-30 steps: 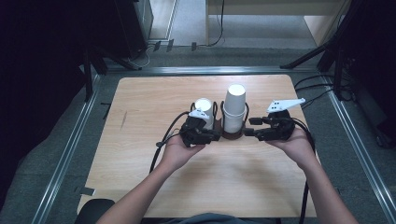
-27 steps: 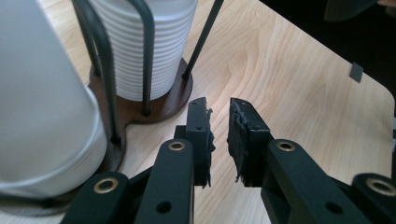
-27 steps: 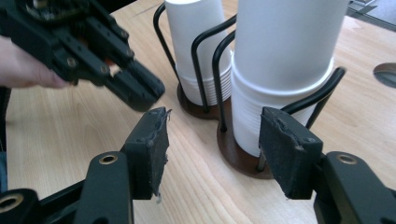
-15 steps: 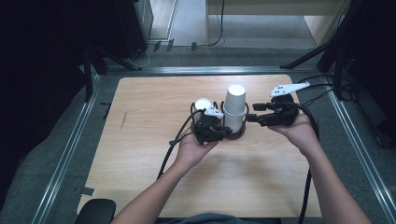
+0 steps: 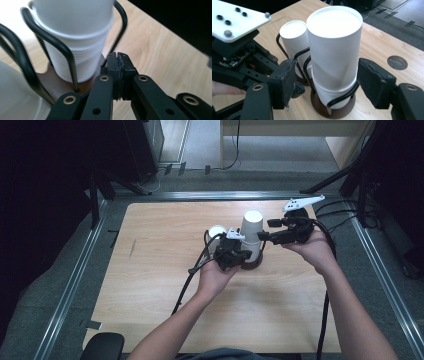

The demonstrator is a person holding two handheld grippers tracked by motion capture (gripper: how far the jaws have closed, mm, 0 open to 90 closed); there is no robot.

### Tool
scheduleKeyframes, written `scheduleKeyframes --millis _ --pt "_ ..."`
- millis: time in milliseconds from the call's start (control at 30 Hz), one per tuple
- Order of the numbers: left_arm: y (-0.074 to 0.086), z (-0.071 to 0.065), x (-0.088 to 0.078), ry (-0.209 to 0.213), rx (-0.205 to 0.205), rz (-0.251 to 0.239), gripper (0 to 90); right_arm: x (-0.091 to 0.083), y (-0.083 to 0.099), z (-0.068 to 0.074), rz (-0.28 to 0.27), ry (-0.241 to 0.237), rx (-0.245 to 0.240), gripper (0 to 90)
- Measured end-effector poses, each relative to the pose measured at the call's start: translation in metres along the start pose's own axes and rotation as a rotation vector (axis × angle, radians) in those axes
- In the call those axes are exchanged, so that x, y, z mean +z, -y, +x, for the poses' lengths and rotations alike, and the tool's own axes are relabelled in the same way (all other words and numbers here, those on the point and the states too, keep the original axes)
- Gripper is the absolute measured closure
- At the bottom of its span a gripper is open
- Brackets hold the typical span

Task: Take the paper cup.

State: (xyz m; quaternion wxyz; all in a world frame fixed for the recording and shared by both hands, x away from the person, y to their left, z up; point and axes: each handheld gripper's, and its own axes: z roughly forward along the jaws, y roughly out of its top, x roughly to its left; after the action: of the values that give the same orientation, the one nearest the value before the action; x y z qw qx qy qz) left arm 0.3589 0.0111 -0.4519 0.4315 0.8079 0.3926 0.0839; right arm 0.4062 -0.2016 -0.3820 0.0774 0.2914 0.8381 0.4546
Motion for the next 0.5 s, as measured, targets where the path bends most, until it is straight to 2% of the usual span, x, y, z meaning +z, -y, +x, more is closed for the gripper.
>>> scheduleKeyframes --millis 200,333,433,500 --pt "-0.006 -0.001 0.004 -0.001 -0.011 0.004 89.3 0.011 -0.005 0.001 0.023 0.009 -0.024 31.4" --pt "-0.006 0.001 0.008 -0.008 -0.019 0.008 89.3 0.014 -0.008 0.001 0.016 0.023 -0.026 30.4" --pt "-0.005 0.002 0.009 -0.028 -0.003 0.013 88.8 0.017 -0.011 0.0 0.018 0.035 -0.028 29.7" --pt "-0.005 0.003 0.009 -0.026 -0.016 0.011 88.8 0.019 -0.013 0.0 0.019 0.041 -0.034 29.6"
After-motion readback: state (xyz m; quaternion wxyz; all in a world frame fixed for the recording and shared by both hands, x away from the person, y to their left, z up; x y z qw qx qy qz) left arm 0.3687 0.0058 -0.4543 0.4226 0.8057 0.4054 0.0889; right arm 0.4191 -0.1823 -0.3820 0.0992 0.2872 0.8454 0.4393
